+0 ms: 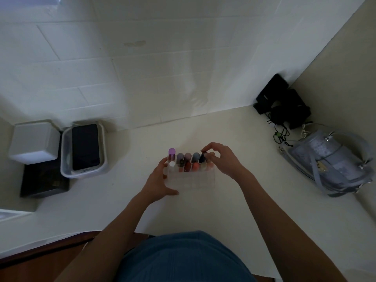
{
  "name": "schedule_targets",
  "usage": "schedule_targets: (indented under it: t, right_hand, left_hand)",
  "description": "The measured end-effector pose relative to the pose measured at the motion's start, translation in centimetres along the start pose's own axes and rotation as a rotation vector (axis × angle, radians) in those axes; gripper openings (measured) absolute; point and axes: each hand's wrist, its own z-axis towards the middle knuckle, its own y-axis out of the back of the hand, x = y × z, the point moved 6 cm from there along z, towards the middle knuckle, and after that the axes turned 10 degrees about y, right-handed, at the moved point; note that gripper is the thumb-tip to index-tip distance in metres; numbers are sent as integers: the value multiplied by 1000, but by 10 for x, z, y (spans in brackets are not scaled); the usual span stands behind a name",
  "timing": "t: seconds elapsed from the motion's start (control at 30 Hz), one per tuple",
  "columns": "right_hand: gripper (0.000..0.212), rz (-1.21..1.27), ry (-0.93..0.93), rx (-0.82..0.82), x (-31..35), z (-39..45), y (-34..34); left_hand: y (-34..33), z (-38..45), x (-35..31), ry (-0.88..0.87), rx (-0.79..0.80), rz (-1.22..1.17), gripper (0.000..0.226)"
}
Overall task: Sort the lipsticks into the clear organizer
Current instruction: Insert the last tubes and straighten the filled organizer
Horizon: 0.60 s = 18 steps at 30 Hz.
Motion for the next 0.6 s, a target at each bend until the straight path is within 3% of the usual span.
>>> schedule_targets:
  t: [0.47, 0.6]
  right_hand:
    - [23, 65, 41, -34, 2, 1, 2]
    - [27, -41, 54, 52, 6, 10, -12]
  left_hand:
    - [0, 0, -1, 4, -1, 2, 120]
    - [1, 0, 0, 4, -5, 6, 120]
